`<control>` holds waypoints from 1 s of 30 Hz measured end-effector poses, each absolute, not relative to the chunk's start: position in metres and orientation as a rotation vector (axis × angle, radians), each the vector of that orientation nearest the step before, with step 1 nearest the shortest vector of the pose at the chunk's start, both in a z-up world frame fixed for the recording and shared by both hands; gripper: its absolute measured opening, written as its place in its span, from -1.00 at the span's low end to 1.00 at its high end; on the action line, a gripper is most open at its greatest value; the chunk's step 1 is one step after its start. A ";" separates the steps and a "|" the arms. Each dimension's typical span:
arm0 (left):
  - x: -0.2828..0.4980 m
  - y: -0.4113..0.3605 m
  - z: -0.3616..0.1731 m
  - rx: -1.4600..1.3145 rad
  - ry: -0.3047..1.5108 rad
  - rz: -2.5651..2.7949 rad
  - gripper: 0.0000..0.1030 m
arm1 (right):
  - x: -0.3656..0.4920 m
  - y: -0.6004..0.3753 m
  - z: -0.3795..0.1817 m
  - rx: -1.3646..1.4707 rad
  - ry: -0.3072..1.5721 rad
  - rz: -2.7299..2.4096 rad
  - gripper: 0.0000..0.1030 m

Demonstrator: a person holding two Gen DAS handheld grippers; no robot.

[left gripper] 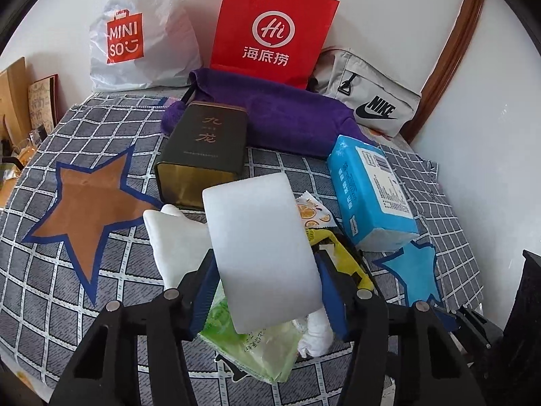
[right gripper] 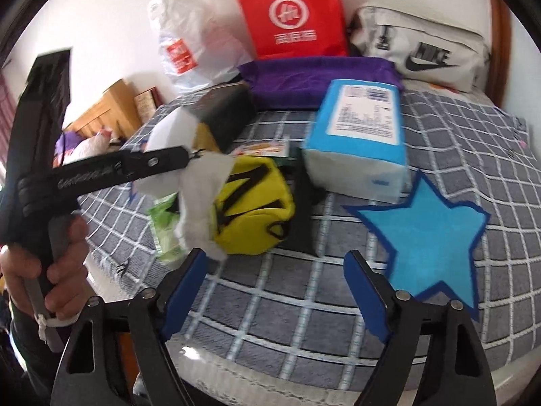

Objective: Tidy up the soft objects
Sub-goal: 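Grasp the white sponge block with the left tool while the right tool grasps the white tissue, then carry the sponge block and tissue in both tools over the purple towel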

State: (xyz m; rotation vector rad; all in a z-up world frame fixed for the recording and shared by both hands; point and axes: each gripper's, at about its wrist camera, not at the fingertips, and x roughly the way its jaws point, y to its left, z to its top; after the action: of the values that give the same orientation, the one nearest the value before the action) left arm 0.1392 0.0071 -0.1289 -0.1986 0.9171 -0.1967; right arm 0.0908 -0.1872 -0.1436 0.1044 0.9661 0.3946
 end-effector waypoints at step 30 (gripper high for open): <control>0.140 0.058 -0.145 -0.369 0.959 -0.286 0.08 | 0.082 -0.122 -0.139 -0.053 0.924 0.497 -0.65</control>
State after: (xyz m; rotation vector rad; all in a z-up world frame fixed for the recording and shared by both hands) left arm 0.1395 0.0580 -0.1452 -0.3695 0.9588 -0.2862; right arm 0.0820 -0.1217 -0.1392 -0.0529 0.9239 0.4973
